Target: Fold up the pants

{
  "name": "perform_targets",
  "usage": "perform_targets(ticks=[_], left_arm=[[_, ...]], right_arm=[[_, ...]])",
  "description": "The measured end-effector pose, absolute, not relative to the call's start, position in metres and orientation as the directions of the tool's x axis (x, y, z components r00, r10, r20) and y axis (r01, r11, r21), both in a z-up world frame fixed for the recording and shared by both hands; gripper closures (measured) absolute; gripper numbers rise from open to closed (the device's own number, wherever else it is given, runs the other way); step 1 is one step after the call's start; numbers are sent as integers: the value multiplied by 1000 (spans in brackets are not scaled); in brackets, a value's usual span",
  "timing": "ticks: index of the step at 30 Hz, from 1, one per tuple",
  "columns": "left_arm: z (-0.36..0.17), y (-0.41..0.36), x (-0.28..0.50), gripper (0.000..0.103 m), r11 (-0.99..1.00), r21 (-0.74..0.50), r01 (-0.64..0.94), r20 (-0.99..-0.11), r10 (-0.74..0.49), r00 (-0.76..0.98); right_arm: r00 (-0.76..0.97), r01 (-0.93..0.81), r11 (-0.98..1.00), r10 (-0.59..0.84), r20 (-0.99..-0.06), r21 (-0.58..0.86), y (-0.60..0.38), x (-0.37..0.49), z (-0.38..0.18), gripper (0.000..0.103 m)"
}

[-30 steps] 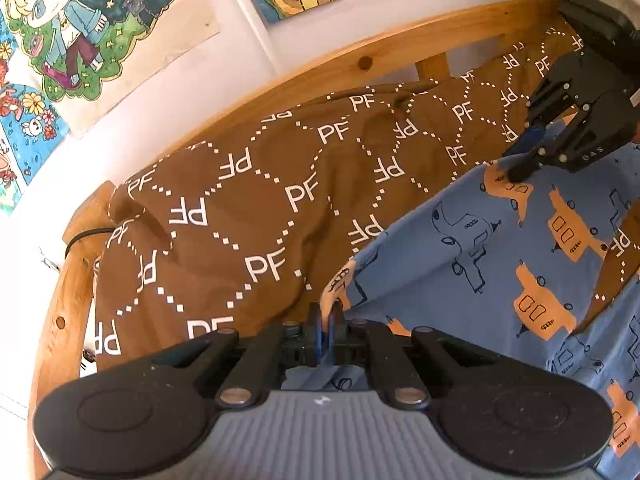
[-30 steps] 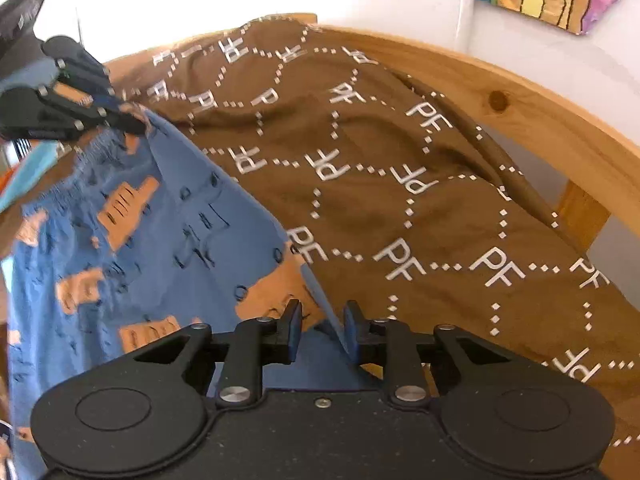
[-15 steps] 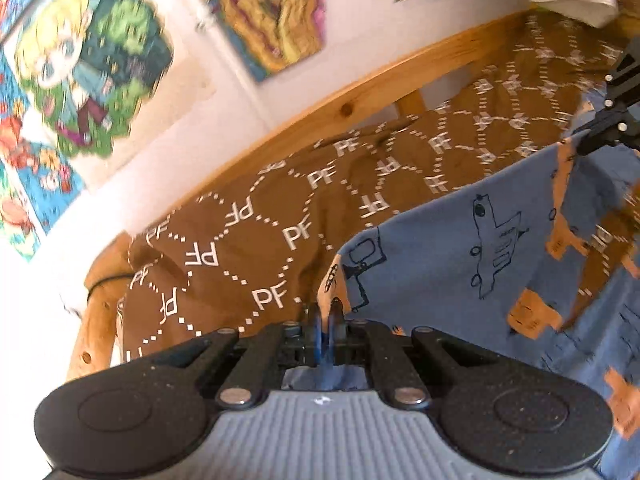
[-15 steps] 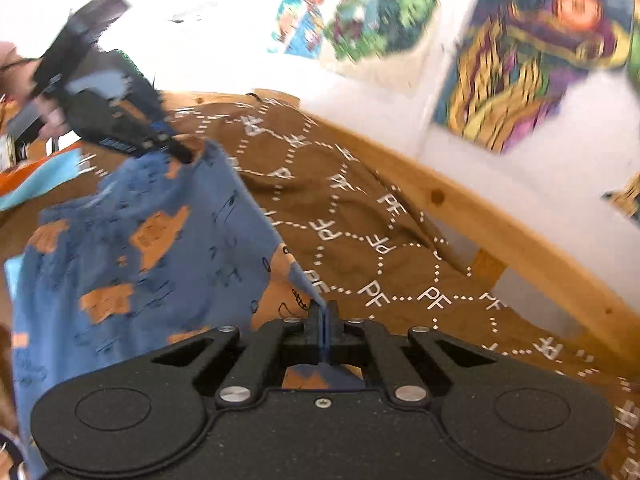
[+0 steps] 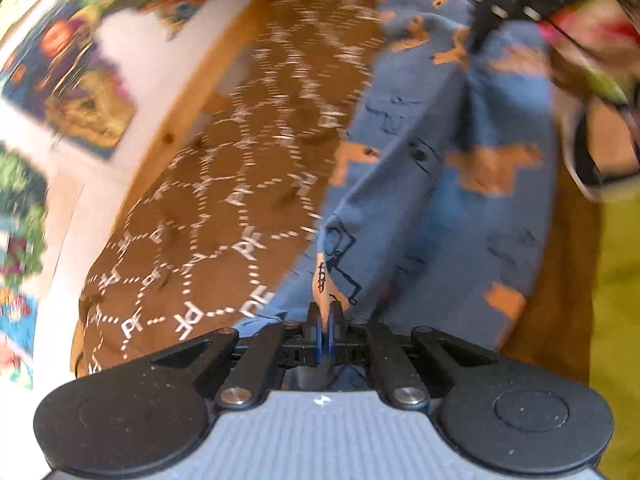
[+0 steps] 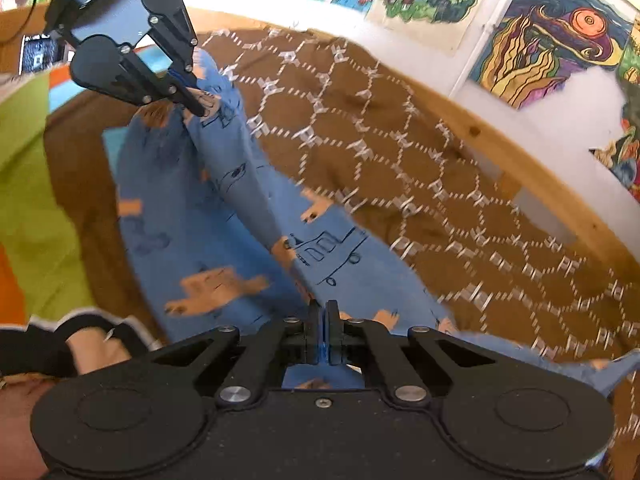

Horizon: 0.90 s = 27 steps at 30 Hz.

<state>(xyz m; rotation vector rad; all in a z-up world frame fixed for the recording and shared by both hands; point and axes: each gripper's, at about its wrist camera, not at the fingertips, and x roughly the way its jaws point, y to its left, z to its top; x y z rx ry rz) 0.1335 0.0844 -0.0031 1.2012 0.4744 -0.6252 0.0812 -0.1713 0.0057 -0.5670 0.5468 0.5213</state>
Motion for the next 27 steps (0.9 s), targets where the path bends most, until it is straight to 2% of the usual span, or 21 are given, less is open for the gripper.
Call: perform_targets(ticks=[2,6,15,17,19,23,25,27], left_arm=[[-15,88,128,100,194,713,674,-646,-192,739],[-29,92,122,100,154,716,681,-657,-184,732],[-38,97,112,100,113,711,694,-670,-191,717],[-42,101,109,96,100,711,696,-672,-192,715],[-46,102,107,93,101,720,686,-665,-182,724],[-44,99,110,91,154,714,683,-663,-166,730],[-41,99,113,95,181,699,692,-671,-167,722],[-39,99,114,99,198,693,693,-672,-169,721]], right_arm=[[747,-574,730,282,-602,-370,-167,73,-4,103],[732,-555,775,283,-620,-302,-167,67,-21,103],[726,-593,716,275,-631,-370,-164,58,-24,103],[733,-606,672,265,-626,-425,-161,50,-26,103],[723,-613,670,261,-640,-419,-162,50,-31,103],[722,-585,724,260,-641,-365,-167,57,-33,92],[723,-585,726,263,-639,-362,-167,59,-32,92],[717,-592,721,269,-643,-359,-167,58,-32,101]])
